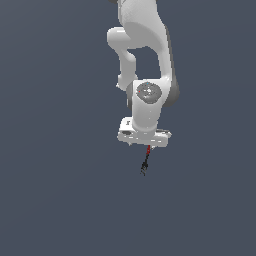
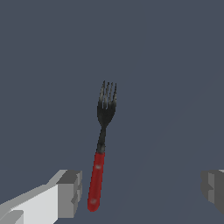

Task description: Pick up the object and move it to a goal position.

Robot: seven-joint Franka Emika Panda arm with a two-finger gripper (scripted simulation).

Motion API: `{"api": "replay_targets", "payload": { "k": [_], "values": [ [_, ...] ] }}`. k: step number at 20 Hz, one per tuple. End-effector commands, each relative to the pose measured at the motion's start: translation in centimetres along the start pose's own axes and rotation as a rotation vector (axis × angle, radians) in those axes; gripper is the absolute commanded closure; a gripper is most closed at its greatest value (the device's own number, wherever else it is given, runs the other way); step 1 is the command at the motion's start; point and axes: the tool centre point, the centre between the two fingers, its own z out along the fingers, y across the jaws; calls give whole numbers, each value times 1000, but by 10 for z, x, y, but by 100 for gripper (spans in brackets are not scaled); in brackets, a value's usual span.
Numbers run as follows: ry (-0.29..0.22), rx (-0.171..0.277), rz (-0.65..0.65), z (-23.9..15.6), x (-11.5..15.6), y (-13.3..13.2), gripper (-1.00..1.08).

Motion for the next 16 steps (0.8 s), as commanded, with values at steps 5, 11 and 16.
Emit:
{"api": "replay_targets", "payload": {
  "k": [5,11,16],
  "values": [
    [7,-5,86,32,-2,-22,-92],
    [11,-7,130,48,-4,-33,-92],
    [12,-8,141,53,-5,-36,-92]
  ]
}}
